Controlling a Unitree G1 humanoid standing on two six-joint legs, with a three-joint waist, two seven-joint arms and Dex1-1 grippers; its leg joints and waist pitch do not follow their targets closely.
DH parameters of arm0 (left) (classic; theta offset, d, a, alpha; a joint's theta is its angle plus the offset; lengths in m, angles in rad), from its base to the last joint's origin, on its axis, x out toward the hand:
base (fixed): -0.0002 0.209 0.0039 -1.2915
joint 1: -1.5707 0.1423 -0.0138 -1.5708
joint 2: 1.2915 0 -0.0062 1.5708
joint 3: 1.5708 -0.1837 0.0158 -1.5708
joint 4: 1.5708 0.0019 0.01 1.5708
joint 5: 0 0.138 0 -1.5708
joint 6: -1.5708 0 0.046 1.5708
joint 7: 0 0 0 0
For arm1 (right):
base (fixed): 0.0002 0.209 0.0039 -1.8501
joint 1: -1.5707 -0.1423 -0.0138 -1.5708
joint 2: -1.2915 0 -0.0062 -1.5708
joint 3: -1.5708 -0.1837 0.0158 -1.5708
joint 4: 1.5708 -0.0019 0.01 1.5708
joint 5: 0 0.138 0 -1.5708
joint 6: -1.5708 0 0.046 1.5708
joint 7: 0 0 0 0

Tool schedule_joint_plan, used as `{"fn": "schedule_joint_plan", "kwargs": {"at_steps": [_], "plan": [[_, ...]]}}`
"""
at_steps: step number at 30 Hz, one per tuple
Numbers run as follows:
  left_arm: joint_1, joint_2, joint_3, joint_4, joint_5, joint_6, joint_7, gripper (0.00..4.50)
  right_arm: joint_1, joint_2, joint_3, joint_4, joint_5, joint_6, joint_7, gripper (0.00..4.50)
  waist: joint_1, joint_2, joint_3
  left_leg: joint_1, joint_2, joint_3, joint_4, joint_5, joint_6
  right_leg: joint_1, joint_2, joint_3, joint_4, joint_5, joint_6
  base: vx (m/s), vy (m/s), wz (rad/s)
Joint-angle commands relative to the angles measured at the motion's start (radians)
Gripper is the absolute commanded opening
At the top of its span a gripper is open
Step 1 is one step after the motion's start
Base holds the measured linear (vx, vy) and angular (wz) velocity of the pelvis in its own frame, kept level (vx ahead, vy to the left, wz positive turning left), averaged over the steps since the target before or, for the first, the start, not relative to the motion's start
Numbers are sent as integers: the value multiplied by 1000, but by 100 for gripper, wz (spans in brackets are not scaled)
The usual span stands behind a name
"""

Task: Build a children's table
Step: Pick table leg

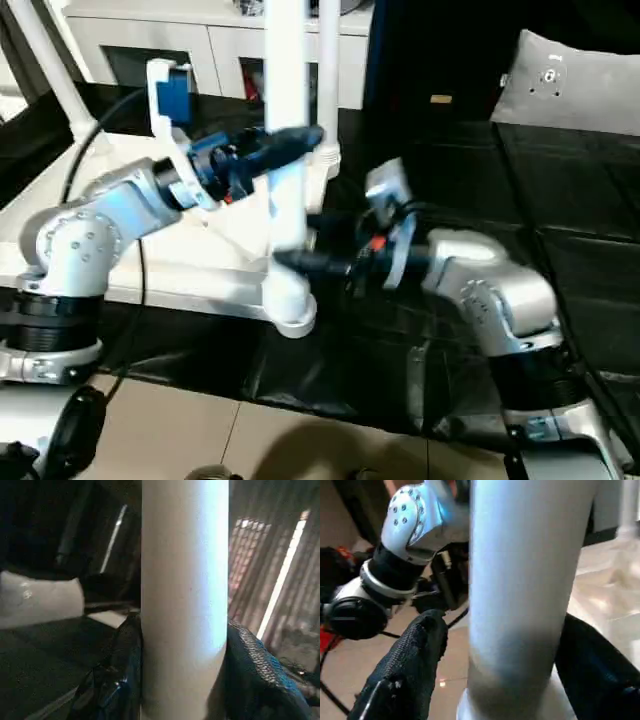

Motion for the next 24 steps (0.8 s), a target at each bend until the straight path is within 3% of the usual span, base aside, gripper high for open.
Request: {"fn": "schedule_joint_plan", "kwargs": {"at_steps": [1,13,24], "plan": [[-12,10,4,-34,-10,-12,-16,177,-6,-3,1,-19,24,15,15,305,5,-20,-76,-17,2,14,-59,-7,61,87,-57,39,-69,-251,-131,0,0,0],[-11,11,-4,-25,9,-35,-34,177,6,18,-7,-28,42,43,17,196,15,-13,-76,-15,2,13,-61,-30,43,83,-54,37,-77,-301,-99,0,0,0],[-10,2,-13,2,58,-46,28,177,6,38,-15,-19,17,29,-11,191,14,-15,-77,-17,0,14,-59,-22,44,85,-54,36,-75,-278,-106,0,0,0]]}}
